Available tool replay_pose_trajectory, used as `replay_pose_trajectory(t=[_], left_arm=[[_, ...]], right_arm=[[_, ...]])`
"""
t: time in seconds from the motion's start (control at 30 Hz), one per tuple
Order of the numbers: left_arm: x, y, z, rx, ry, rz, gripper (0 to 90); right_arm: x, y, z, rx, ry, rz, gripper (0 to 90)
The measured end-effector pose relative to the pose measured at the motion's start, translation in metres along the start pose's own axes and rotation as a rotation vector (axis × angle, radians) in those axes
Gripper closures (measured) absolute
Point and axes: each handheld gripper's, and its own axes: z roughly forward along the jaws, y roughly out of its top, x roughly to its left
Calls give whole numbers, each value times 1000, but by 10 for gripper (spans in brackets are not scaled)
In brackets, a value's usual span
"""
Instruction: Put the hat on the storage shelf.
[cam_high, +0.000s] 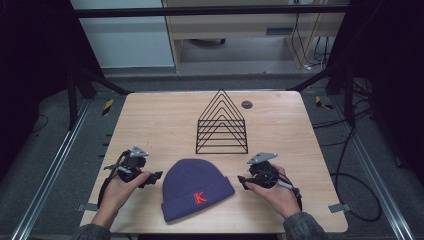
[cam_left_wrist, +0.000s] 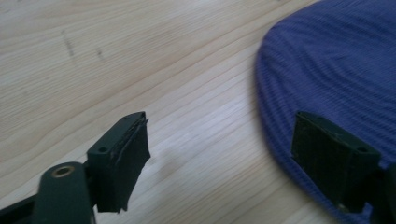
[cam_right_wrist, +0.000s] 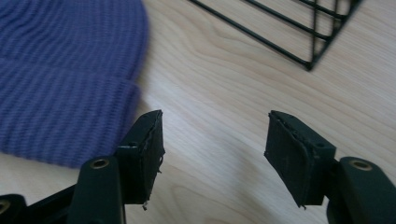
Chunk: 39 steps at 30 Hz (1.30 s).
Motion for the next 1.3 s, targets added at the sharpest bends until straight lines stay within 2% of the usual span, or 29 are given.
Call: replay_pose_trajectory(t=[0.13, 0.2, 0.27, 0.43, 0.67, 0.97, 1.0, 1.23, 1.3], left_arm=[[-11, 6, 7, -8, -57, -10, 258], [-15, 9, 13, 9, -47, 12, 303], [-18, 12, 21, 24, -48, 13, 336], [-24, 18, 36, 69, -50, 51, 354], [-26, 25, 51, 91, -63, 48, 373], [-28, 31, 60, 114, -90, 35, 415], [-28, 32, 60, 119, -109, 30, 432], [-33, 32, 61, 121, -134, 45, 673], [-34, 32, 61, 121, -136, 48, 694]], right_arm=[[12, 4, 2, -3, 28, -27, 425], [15, 5, 3, -2, 35, -35, 432], [16, 5, 4, 4, 44, -39, 429], [16, 4, 6, 17, 59, -33, 413], [17, 5, 6, 22, 66, -32, 383], [15, 4, 5, 26, 68, -21, 365], [15, 4, 5, 28, 69, -12, 362], [13, 5, 4, 17, 65, -11, 358], [13, 5, 4, 14, 64, -15, 356]])
